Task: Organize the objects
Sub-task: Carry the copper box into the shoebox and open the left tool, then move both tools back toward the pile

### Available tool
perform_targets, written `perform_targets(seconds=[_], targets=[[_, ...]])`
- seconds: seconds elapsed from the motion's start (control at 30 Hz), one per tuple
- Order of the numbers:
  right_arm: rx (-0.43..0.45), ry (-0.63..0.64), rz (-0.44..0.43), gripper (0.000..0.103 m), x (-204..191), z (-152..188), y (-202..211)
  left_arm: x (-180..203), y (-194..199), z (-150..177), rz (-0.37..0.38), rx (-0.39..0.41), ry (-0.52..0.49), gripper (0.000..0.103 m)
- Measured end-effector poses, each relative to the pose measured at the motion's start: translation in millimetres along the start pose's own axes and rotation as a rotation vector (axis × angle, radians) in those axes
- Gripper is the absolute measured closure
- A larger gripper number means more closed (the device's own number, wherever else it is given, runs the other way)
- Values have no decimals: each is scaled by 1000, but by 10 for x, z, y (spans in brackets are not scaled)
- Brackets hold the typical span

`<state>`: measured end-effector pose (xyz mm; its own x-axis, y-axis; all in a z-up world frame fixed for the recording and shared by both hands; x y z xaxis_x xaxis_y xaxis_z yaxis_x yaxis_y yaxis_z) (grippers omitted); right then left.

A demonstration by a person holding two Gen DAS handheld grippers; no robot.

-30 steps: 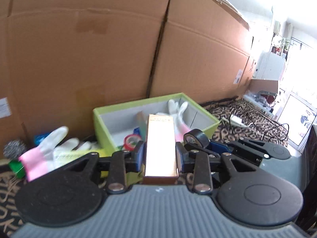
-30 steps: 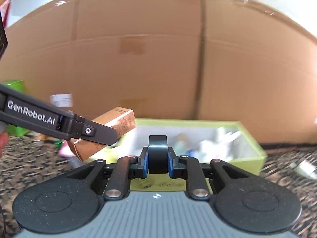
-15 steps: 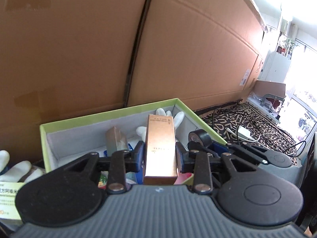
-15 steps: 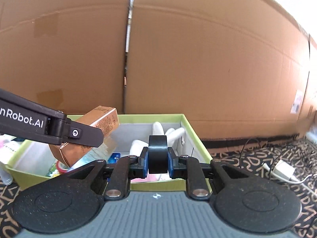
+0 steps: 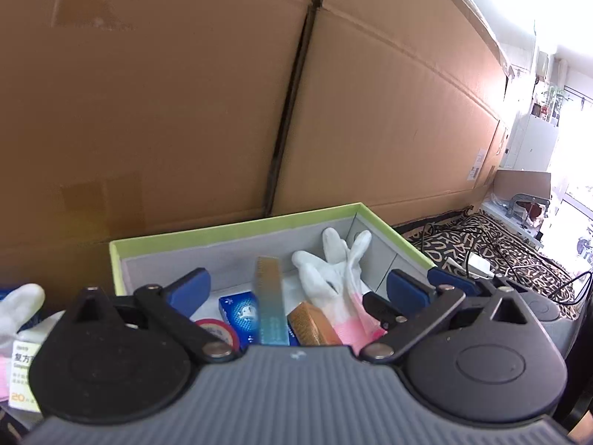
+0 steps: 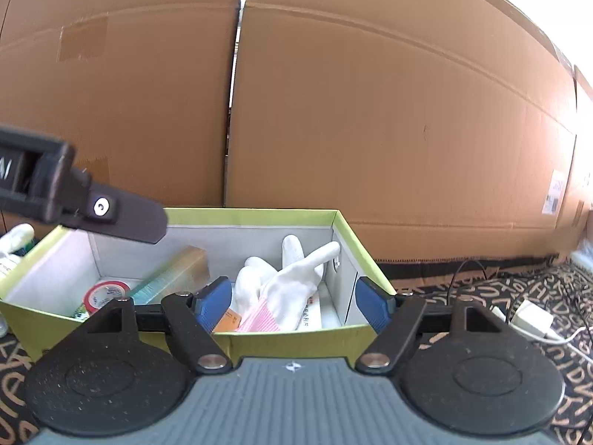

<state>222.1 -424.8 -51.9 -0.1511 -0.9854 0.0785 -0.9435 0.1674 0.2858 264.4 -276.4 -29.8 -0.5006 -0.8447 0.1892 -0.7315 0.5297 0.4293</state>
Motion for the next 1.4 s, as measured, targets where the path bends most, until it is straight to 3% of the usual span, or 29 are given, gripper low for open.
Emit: perform_targets(seconds=[0.4,0.67,0.93,1.07,1.4], targets=[[48,-9,-23,18,-205,-184,535,-23,667,-20,-21,39,0,0],[25,24,-96,18,-561,-193,860,-162,1128,84,-64,16,34,0],[-119,29,-222,17,-1041,114,995,-496,1699,410,-142,45,73,0],[-148,32,-269,17,-1273,258,1055,-715,1898,624,-170,35,111,0],[-212,23,-378,17,-1759,496,1089,-1427,2241,1098,-335,8,193,0]])
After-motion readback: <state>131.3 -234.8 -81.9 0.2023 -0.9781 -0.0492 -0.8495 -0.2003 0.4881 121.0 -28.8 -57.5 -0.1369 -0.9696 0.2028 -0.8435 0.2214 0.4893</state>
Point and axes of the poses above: each gripper's, at about its wrist camera, not at the fingertips, and y roughly against the way its jaws point, x to its right, z to its underside, the point moved 5 cm from there along -y, roughly the way its jaws point, and after that the axes turned 2 degrees about x, right-handed, at the moved point
